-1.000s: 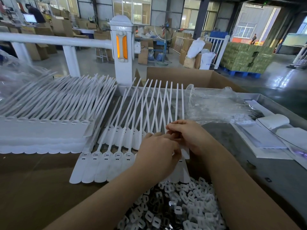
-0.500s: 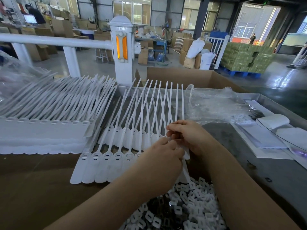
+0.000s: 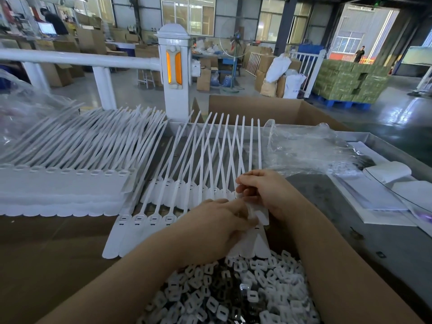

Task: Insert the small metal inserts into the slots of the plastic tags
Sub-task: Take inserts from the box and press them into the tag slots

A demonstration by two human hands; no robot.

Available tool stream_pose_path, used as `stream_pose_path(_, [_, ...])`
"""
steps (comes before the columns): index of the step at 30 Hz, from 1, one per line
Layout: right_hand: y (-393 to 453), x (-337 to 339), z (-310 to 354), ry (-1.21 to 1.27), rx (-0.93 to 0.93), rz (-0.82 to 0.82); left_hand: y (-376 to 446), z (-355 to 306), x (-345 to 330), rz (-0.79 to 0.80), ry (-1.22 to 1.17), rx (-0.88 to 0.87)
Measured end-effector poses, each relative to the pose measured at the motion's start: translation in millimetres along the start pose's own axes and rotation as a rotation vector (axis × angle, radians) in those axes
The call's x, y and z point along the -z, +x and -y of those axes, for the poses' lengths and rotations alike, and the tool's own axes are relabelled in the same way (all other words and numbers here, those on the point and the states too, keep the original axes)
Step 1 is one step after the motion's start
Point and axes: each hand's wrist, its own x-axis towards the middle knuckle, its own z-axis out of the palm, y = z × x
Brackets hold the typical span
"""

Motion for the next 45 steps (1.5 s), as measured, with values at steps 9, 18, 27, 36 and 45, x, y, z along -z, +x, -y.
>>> stream_pose_path(9, [0,1,-1,0.005,0.003,0.0,-2,4,-10,-0.036,-0.049,0.005])
stream_pose_path(18, [0,0,-1,-0.002,-0.01,-0.003,-6,5,-11,0.0,-0.023,0.031])
stream_pose_path(27, [-3,8,5,-0.322,-0.012,-0.133,-7,39,-1,-0.087,-0.246,0.334])
stream_pose_path(36, [-6,7,10,-0.766,-0.063,-0.133,-9,36,-20,-0.108,-0.057,0.447])
stream_pose_path(45, [-13,-3,13,-0.503,-0.118,0.08,-8,37,-22,-0.122,-0.004,0.432])
